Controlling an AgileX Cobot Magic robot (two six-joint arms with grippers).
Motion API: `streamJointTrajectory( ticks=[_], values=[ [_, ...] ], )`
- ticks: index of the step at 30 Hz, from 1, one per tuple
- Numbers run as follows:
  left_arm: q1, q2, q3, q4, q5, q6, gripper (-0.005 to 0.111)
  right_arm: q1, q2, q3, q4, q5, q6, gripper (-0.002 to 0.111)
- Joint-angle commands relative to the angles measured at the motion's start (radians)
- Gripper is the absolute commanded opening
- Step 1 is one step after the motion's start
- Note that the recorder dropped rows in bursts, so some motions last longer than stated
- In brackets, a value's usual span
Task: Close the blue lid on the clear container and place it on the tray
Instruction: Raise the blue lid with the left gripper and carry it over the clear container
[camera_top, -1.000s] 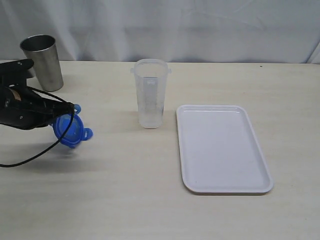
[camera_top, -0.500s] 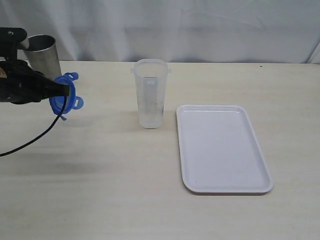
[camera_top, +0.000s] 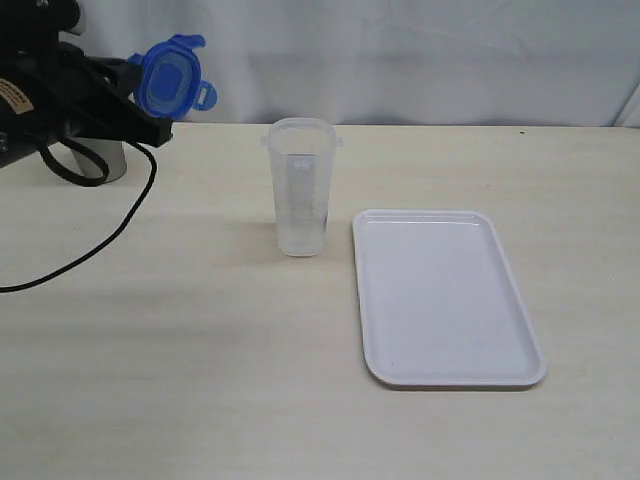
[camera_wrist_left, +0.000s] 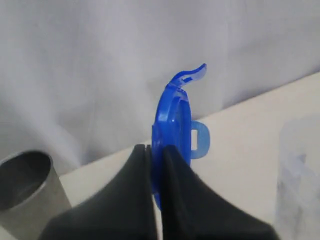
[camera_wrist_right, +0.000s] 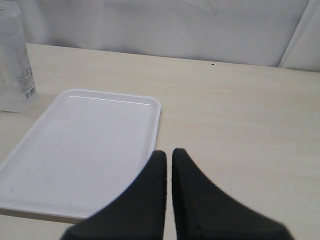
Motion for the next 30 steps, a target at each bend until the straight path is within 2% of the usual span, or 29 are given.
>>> streamJointTrajectory(
  ticks=[1, 5, 10, 18, 23, 30],
  values=[
    [-0.008, 0.019, -0.001, 0.004, -0.173, 0.105, 0.0, -0.004, -0.005, 0.002, 0.002, -0.01, -0.001, 0.005],
    [-0.008, 0.072, -0.014, 0.004, -0.244, 0.249, 0.0, -0.004, -0.005, 0.002, 0.002, -0.01, -0.001, 0.005],
    [-0.01, 0.168, -0.13, 0.004, -0.239, 0.285, 0.0, -0.004, -0.005, 0.002, 0.002, -0.01, -0.001, 0.005],
    [-0.013, 0.346, -0.343, 0.002, -0.111, 0.282, 0.0, -0.004, -0.005, 0.002, 0.002, -0.01, -0.001, 0.005],
    [-0.013, 0.403, -0.487, 0.0, 0.107, 0.279, 0.0, -0.004, -0.005, 0.002, 0.002, -0.01, -0.001, 0.005],
    [-0.03, 0.419, -0.601, 0.002, 0.246, 0.286, 0.0, -0.004, -0.005, 0.002, 0.002, -0.01, -0.001, 0.005]
  ],
)
